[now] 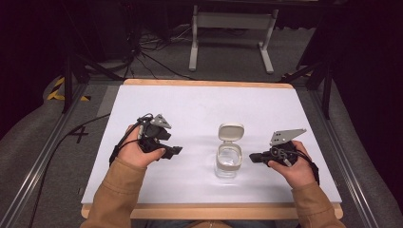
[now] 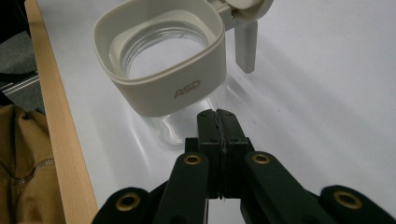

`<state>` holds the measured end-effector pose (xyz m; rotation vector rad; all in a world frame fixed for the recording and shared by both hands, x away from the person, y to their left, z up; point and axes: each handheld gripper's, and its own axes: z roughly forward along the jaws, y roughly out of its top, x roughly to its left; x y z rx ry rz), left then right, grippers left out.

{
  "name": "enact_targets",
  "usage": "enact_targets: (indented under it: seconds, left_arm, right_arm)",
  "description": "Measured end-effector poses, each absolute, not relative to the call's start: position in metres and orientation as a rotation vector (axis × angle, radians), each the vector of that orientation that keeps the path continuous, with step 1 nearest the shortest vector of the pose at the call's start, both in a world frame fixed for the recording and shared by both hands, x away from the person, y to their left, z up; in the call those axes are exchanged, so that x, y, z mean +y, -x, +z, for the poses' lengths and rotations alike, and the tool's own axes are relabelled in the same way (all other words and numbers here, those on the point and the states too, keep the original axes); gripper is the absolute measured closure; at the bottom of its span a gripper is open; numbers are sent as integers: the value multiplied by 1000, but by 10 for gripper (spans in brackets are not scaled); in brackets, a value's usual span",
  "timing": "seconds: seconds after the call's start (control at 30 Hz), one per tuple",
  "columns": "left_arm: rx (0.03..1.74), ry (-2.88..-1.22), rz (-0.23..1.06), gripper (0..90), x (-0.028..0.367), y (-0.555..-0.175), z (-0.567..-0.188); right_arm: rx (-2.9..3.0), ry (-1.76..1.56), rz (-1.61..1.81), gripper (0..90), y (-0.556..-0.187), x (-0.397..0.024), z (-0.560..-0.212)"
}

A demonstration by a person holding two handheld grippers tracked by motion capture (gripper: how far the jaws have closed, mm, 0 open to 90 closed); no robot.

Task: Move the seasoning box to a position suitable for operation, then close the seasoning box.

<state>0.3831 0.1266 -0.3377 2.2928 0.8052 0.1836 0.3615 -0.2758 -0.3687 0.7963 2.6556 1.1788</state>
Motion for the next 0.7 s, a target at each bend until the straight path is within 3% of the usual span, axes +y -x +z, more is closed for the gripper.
enact_targets:
  seconds: [0.7]
  left_arm:
    - [898, -2261, 225, 348, 158, -361, -342]
  right_arm:
    - [2487, -812, 1373, 900, -383, -278, -342]
